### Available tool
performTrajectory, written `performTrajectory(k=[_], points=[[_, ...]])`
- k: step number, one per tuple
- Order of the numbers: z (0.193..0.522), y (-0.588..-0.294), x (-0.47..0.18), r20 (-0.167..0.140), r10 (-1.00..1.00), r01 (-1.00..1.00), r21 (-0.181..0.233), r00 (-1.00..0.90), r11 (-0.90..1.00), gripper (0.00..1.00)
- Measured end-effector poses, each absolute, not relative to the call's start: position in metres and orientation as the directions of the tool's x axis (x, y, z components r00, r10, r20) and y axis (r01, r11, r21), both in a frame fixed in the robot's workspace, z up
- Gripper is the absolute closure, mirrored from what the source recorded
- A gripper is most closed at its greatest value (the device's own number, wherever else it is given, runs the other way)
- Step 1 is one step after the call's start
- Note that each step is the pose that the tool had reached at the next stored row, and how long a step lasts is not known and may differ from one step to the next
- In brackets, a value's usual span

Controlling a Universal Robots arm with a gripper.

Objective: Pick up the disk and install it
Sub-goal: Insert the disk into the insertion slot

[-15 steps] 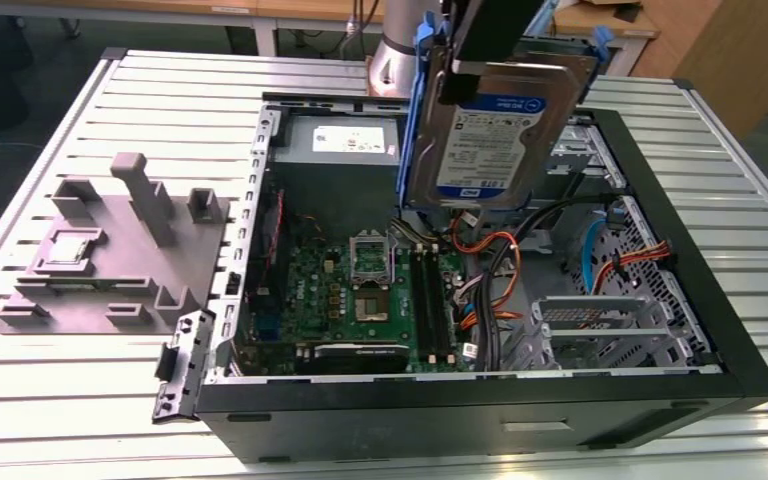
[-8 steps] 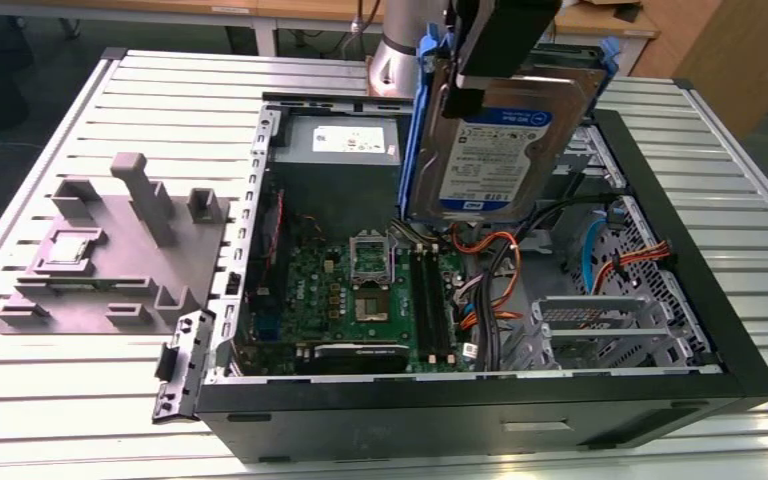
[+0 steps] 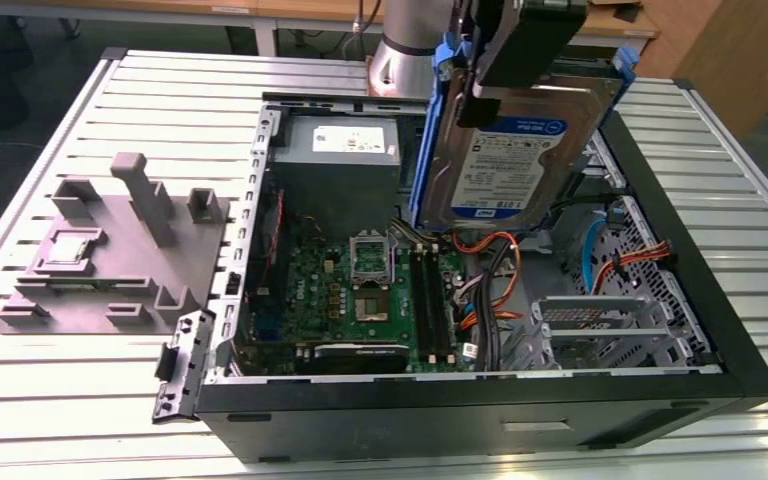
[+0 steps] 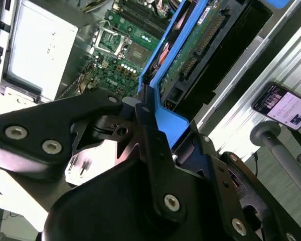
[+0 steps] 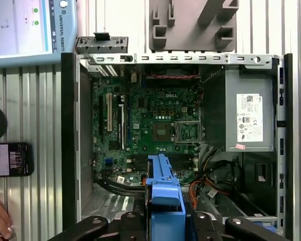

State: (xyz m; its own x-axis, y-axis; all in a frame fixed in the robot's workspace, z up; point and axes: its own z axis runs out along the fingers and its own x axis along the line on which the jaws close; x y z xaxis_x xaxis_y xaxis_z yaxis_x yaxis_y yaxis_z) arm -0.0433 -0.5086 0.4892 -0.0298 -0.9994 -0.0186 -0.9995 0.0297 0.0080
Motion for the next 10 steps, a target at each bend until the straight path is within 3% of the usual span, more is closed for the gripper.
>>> performTrajectory(k=[10], points=[[0.4869,-0.5149,-0.0326,-0.018,-0.999,-1.000,0.008,-0.030,0.030,0.64]])
